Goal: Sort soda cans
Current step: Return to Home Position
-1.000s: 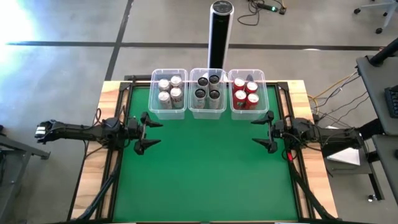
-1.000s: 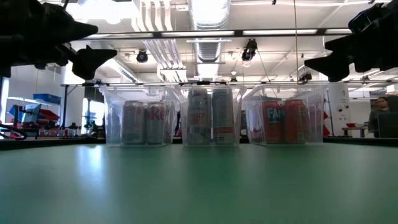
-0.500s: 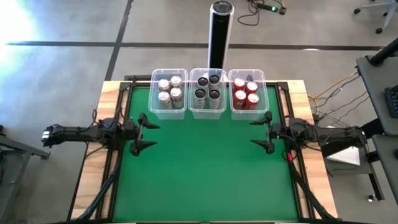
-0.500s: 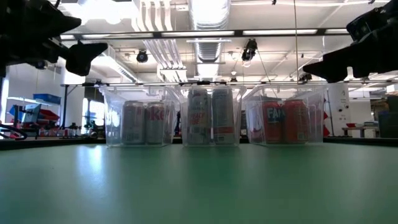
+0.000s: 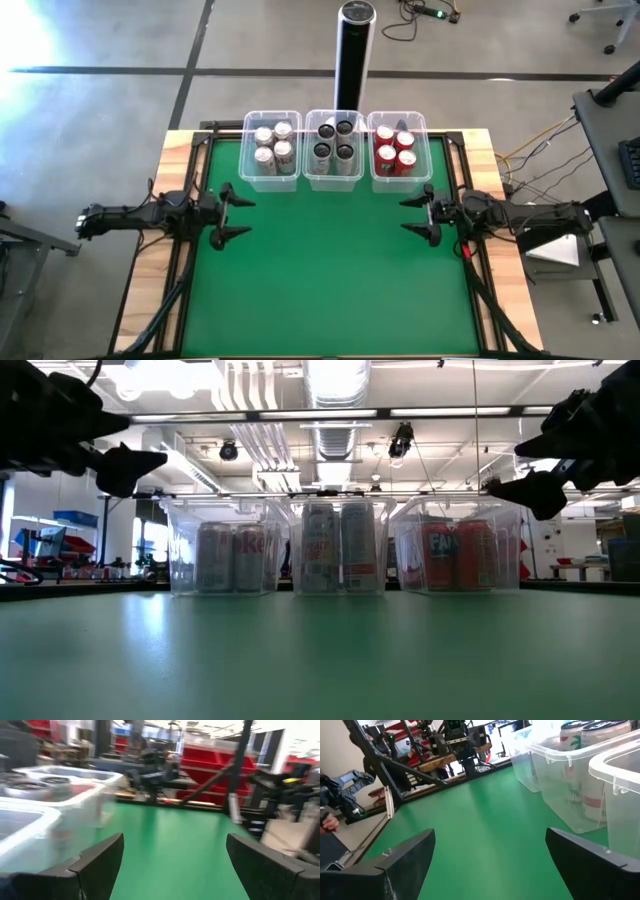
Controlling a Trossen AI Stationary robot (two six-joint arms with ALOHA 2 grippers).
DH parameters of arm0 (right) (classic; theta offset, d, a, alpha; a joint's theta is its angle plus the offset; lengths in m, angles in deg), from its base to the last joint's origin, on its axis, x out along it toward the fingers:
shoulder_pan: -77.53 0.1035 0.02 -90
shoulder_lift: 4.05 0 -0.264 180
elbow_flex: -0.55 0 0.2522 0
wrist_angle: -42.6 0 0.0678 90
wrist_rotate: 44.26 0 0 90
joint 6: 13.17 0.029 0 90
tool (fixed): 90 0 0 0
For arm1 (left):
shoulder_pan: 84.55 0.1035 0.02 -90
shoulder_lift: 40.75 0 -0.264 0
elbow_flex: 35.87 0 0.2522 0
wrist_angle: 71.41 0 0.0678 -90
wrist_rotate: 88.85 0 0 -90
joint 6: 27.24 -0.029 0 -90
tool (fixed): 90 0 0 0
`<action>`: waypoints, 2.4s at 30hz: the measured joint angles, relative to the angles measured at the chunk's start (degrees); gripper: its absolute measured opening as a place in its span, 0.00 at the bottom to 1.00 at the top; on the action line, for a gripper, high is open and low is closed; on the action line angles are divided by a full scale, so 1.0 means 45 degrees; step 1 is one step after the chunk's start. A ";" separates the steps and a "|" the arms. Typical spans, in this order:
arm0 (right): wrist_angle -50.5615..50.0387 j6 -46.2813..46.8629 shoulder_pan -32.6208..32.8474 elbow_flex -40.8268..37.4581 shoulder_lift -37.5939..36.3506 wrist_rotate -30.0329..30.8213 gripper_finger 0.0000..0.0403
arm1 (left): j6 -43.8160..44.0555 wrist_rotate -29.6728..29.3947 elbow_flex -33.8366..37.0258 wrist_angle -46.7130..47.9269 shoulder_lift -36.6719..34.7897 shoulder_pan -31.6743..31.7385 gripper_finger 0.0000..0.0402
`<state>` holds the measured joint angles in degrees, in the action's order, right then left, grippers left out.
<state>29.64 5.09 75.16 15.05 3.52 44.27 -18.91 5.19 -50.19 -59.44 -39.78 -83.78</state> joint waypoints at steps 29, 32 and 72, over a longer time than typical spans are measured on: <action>-0.0058 -0.0053 0.0000 0.0155 0.0102 0.0001 0.93 | -0.0400 -0.1654 0.0000 0.0064 0.1177 0.0019 0.84; -0.0054 -0.0053 0.0000 0.0155 0.0102 0.0005 0.93 | -0.0401 -0.1659 0.0000 0.0060 0.1243 0.0019 0.84; -0.0039 -0.0053 0.0000 0.0170 0.0102 0.0014 0.93 | -0.0405 -0.1673 0.0000 0.0026 0.1933 0.0017 0.84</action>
<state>29.47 4.85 75.16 15.81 3.98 44.33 -20.73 -2.34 -50.19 -59.32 -31.08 -83.70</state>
